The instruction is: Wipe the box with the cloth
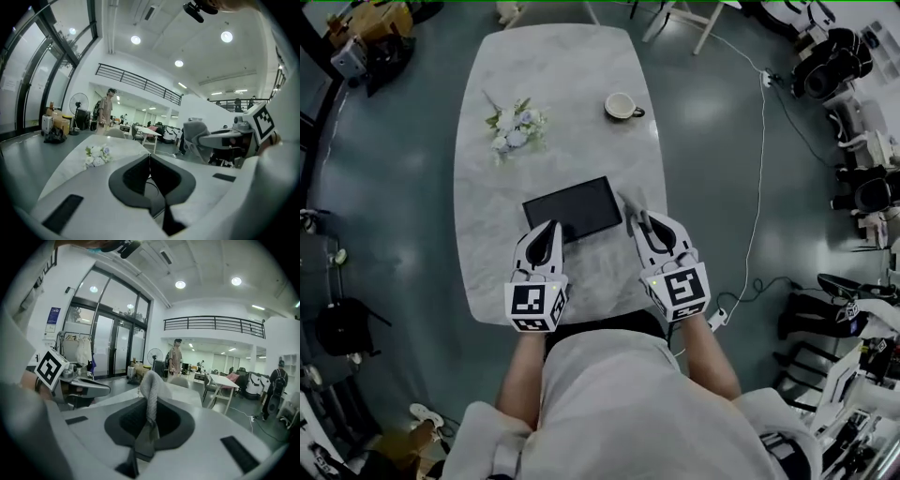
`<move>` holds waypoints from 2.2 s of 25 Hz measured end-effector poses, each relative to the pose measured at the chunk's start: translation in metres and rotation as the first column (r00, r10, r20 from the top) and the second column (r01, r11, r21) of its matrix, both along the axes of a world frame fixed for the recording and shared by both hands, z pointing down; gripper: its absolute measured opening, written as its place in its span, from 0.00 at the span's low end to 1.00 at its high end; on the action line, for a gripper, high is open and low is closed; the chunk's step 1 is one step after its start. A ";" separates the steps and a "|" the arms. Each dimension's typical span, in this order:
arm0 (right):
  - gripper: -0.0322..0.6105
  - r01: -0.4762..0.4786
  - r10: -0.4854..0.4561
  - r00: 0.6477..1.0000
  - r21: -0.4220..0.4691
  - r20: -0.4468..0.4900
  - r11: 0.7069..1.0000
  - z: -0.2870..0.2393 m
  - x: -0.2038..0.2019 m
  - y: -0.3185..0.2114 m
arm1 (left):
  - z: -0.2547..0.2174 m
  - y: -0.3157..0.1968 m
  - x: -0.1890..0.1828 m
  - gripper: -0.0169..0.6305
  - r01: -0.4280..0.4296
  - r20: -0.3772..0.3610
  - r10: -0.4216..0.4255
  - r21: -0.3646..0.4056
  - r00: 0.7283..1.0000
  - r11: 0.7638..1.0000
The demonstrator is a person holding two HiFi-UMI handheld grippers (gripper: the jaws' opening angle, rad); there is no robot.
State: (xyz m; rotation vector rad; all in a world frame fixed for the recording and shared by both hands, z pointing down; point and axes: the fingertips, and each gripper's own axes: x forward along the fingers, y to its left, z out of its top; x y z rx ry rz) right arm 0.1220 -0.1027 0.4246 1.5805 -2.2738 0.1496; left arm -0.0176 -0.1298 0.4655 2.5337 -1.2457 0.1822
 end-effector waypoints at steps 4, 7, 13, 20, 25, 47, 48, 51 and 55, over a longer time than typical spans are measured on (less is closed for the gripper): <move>0.12 0.051 -0.062 0.991 -0.093 -0.118 0.994 0.025 -0.008 -0.024 | 0.022 -0.018 -0.010 0.06 -0.012 0.017 0.013 -0.071 1.000 0.997; 0.12 0.117 -0.146 0.968 -0.145 -0.204 0.982 0.041 -0.019 -0.053 | 0.031 -0.039 -0.019 0.06 -0.018 0.030 0.021 -0.104 0.999 0.994; 0.12 0.263 -0.350 0.894 -0.303 -0.280 0.916 0.104 -0.039 -0.081 | 0.072 -0.045 -0.022 0.06 -0.012 0.043 0.020 -0.183 0.999 0.983; 0.12 0.309 -0.465 0.823 -0.431 -0.326 0.848 0.162 -0.034 -0.112 | 0.103 -0.044 -0.002 0.06 -0.013 0.051 0.027 -0.245 0.998 0.969; 0.12 0.302 -0.491 0.808 -0.487 -0.325 0.820 0.190 -0.025 -0.127 | 0.119 -0.042 0.002 0.06 0.012 0.047 0.002 -0.287 0.999 0.958; 0.12 0.248 -0.365 0.918 -0.492 -0.158 0.835 0.224 -0.021 -0.118 | 0.146 -0.027 0.014 0.06 0.035 0.121 0.005 -0.329 0.993 0.944; 0.12 0.247 -0.362 0.920 -0.492 -0.152 0.835 0.224 -0.022 -0.116 | 0.146 -0.027 0.014 0.06 0.036 0.122 0.005 -0.332 0.993 0.942; 0.12 0.248 -0.359 0.922 -0.488 -0.146 0.837 0.224 -0.021 -0.111 | 0.146 -0.027 0.017 0.06 0.030 0.122 0.011 -0.333 0.992 0.942; 0.12 0.246 -0.351 0.925 -0.476 -0.145 0.844 0.222 -0.020 -0.106 | 0.143 -0.023 0.019 0.06 0.023 0.126 0.020 -0.329 0.992 0.944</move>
